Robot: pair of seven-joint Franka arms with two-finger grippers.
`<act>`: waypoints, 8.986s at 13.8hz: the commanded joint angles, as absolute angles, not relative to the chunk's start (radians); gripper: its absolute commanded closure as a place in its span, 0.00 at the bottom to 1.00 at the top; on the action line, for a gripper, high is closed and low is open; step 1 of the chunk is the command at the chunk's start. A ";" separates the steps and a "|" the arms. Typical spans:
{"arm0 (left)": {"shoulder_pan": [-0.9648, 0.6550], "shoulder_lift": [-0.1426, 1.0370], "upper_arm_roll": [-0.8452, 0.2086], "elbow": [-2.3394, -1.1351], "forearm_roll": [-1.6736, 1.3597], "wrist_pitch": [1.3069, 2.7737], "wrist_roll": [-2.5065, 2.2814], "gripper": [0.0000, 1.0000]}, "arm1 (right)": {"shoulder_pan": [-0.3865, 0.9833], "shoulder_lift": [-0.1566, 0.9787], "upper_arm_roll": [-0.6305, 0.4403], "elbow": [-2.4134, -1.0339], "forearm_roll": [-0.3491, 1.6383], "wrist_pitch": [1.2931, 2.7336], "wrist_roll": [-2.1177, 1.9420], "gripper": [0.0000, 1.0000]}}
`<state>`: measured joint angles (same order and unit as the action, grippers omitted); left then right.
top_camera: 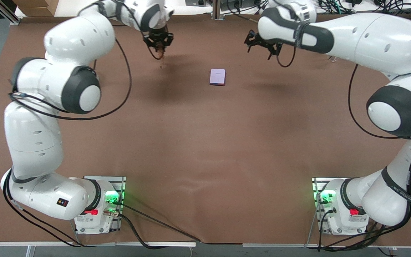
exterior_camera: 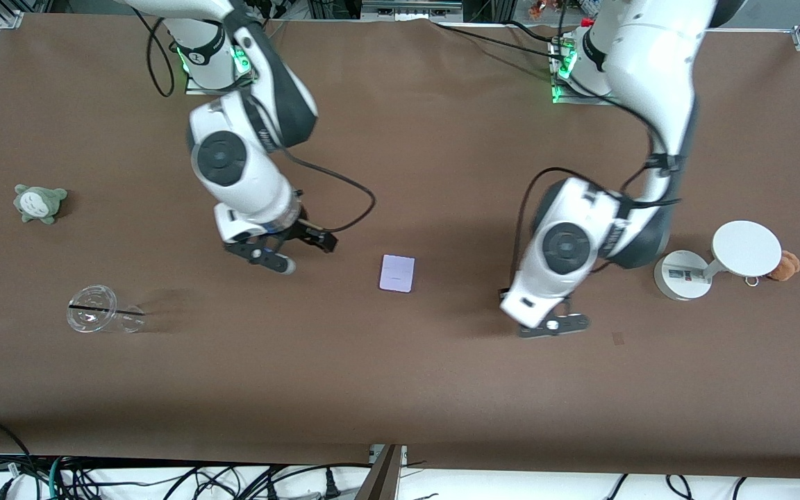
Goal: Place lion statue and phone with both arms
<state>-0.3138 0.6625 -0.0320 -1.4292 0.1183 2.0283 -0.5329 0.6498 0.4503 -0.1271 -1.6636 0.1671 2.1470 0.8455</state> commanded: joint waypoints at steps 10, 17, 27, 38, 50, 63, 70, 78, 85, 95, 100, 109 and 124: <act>0.047 0.362 -0.048 -2.009 0.080 2.345 -0.227 1.00 | 0.799 0.897 -0.135 -1.257 0.084 2.241 0.902 0.00; 0.083 0.390 -0.048 -2.114 0.080 2.529 -0.166 1.00 | 0.822 0.986 -0.138 -1.198 0.083 2.306 0.919 0.00; 0.091 0.449 -0.046 -2.122 0.095 2.640 -0.164 1.00 | 0.845 1.020 -0.144 -1.198 0.049 2.338 0.898 0.33; 0.089 0.315 -0.086 -1.944 0.081 2.270 -0.186 0.00 | 0.617 0.773 -0.146 -1.323 0.061 2.023 0.372 0.53; 0.127 0.101 -0.095 -1.557 -0.006 1.539 -0.170 0.00 | 0.338 0.569 -0.149 -1.880 0.112 2.448 0.049 0.49; 0.112 0.135 -0.098 -1.516 -0.012 1.496 -0.172 0.00 | 0.316 0.563 -0.141 -1.914 0.115 2.516 0.156 0.05; 0.110 0.135 -0.100 -1.514 -0.015 1.496 -0.172 0.00 | 0.324 0.451 -0.124 -1.905 0.114 2.347 0.221 0.04; 0.110 0.164 -0.098 -1.463 -0.015 1.480 -0.173 0.00 | 0.325 0.224 -0.083 -1.896 0.112 2.039 0.285 0.01; 0.110 0.164 -0.098 -1.463 -0.020 1.480 -0.173 0.00 | 0.325 -0.104 -0.083 -1.894 0.071 1.726 0.273 0.00; 0.114 0.164 -0.098 -1.462 -0.021 1.480 -0.173 0.00 | 0.181 -0.132 -0.059 -1.706 0.074 1.483 0.195 0.00; 0.114 0.164 -0.098 -1.462 -0.023 1.480 -0.172 0.00 | 0.153 0.006 -0.060 -1.573 0.069 1.477 0.157 0.00; 0.117 0.164 -0.098 -1.462 -0.023 1.480 -0.172 0.00 | 0.137 0.080 -0.054 -1.497 -0.009 1.371 0.137 0.00; 0.121 0.164 -0.098 -1.462 -0.025 1.480 -0.172 0.00 | 0.144 0.080 -0.057 -1.482 -0.003 1.416 0.075 0.00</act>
<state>0.1181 0.1519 -0.1017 -1.4928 -0.0043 1.5056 -0.1891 0.1535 0.0849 -0.0647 -1.4926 -0.0037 1.4209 0.0967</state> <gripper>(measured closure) 0.000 0.004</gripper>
